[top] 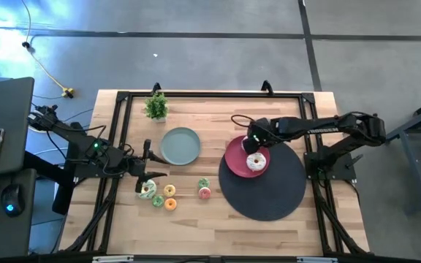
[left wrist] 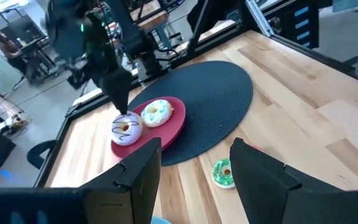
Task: Pick & Place donuts
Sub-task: Put the large blue donut on the red plate
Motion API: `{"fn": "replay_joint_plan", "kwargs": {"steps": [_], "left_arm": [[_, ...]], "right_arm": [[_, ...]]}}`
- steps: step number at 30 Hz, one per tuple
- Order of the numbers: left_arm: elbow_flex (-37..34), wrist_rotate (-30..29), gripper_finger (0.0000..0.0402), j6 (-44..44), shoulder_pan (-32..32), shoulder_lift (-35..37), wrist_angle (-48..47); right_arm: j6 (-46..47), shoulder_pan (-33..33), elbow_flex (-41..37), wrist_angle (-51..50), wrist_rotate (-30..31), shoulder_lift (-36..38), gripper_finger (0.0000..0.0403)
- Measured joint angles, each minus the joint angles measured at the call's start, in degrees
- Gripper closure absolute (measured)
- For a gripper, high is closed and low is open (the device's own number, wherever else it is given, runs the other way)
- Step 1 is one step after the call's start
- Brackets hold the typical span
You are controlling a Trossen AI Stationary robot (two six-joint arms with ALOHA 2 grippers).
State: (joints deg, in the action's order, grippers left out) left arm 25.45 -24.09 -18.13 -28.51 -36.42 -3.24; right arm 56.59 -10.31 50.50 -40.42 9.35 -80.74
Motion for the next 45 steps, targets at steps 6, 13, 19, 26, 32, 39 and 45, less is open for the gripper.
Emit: {"fn": "replay_joint_plan", "kwargs": {"steps": [6,13,19,26,32,39,45], "left_arm": [[0.0,-0.45,0.0218,0.0,0.02,0.0,0.02],[0.02,1.76,0.0218,0.72,0.02,-0.02,-3.94],[0.66,16.23,0.0221,8.14,0.0,-0.18,-21.09],[16.07,19.05,0.0273,14.36,-0.01,-5.34,-54.06],[18.34,15.82,0.0292,9.84,-0.3,-11.74,-60.34],[13.8,19.82,0.0224,17.05,2.43,-13.85,-58.35],[8.98,20.62,0.0176,20.51,4.71,-13.57,-49.67]], "right_arm": [[0.32,9.72,0.03,19.49,-6.8,0.23,0.0156],[5.04,20.21,0.02,35.18,-6.97,-8.36,0.0189],[7.76,23.86,0.04,43.7,-3.4,-10.34,0.0192],[9.39,26.2,0.04,42.21,-0.14,-8.02,0.0192],[8.48,26.43,0.07,41.66,0.92,-6.82,0.0192],[3.19,25.62,6.06,35.61,3.01,-6.26,0.0192],[-3.53,23.55,13.5,23.99,5.15,-6.26,0.0192]]}}
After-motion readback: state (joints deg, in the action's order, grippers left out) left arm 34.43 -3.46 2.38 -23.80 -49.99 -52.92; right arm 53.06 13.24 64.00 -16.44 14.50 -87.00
